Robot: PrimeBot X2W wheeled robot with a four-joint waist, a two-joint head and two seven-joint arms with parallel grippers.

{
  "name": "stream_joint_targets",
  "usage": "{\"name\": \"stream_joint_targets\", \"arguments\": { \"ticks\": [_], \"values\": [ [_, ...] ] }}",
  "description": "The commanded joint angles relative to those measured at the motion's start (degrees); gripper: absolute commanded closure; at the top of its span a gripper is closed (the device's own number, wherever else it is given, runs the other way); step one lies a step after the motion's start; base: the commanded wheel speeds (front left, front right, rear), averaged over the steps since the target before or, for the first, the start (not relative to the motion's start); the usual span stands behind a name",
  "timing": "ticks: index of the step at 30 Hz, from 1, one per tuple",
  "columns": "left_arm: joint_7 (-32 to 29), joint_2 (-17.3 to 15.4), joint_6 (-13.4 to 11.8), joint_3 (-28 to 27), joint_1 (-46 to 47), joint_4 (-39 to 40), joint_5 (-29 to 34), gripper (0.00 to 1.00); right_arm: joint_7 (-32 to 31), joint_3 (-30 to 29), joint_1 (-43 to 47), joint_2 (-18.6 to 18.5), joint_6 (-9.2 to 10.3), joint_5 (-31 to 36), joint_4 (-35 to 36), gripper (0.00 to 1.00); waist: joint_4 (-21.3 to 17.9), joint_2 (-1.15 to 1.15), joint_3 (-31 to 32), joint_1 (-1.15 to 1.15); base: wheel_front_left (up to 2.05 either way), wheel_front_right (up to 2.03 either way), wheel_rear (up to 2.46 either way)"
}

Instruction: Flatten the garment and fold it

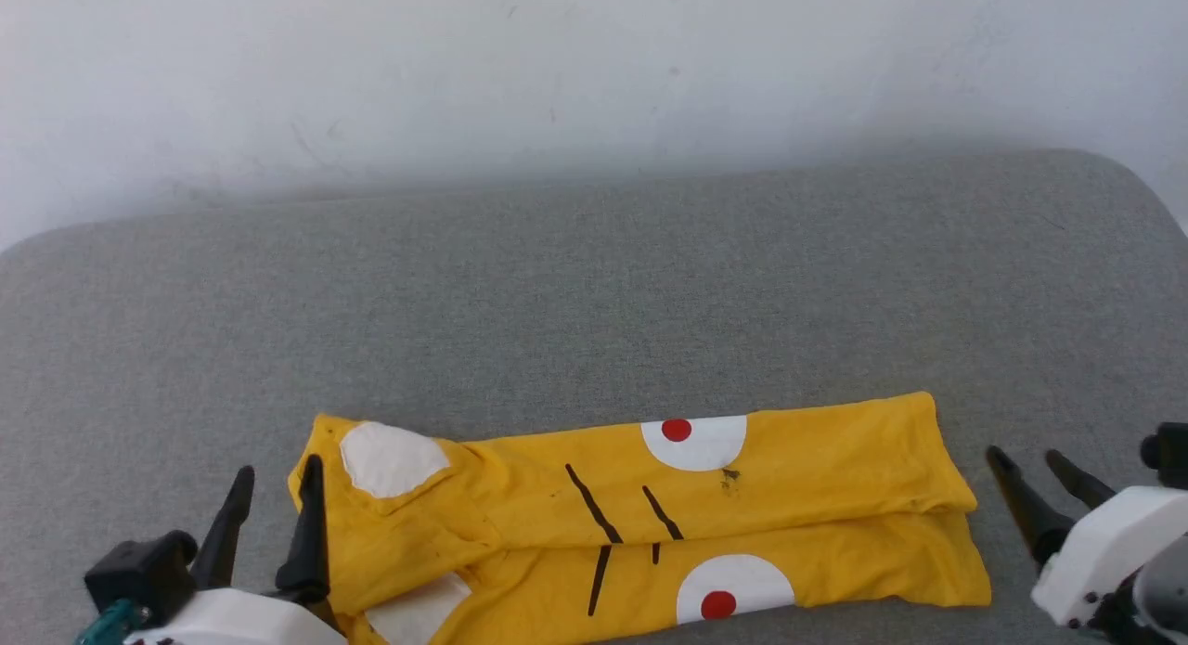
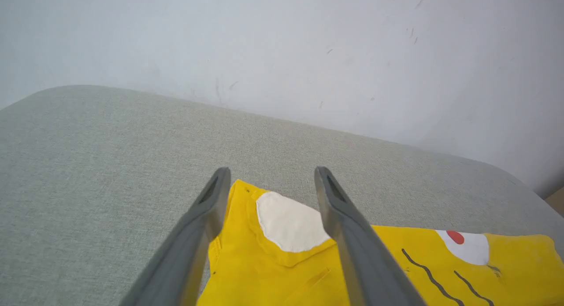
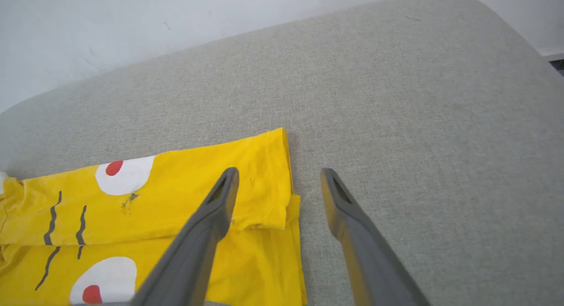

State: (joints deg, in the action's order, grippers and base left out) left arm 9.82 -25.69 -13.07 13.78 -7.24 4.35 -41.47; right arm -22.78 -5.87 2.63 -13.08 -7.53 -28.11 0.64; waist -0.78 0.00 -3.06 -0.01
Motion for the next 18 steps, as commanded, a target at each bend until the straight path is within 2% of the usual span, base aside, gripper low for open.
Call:
{"name": "stream_joint_targets", "arguments": {
  "ticks": [1, 7, 12, 18],
  "values": [
    [1.9, 0.3, 0.7, 0.4, 0.7, -0.3, 1.8, 0.00, -1.3, -1.1, -0.2, 0.0, 0.04, 0.1, -0.1, 0.00, 0.2, 0.00, 0.2, 0.01, 0.00, 0.00, 0.00],
    [5.1, 2.9, 2.3, 0.2, 2.1, -1.2, 9.2, 0.00, -9.4, -3.2, -3.7, -1.2, 0.04, -0.6, -6.2, 0.00, 2.1, 0.00, 0.0, 0.01, 0.00, 0.00, 0.00],
    [5.2, 6.4, 4.3, -2.1, 2.6, 0.6, 15.4, 0.00, -14.5, -1.4, -7.5, -1.4, 0.04, -1.5, -13.5, 0.00, 4.3, 0.00, -1.2, 0.01, 0.00, 0.00, 0.00],
    [5.2, 9.4, 6.9, -4.0, 2.0, 0.6, 19.5, 0.00, -19.8, 1.8, -10.5, -0.6, 0.04, -3.4, -22.0, 0.00, 5.8, 0.00, -2.1, 0.01, 0.00, 0.00, 0.00]
  ]
}}
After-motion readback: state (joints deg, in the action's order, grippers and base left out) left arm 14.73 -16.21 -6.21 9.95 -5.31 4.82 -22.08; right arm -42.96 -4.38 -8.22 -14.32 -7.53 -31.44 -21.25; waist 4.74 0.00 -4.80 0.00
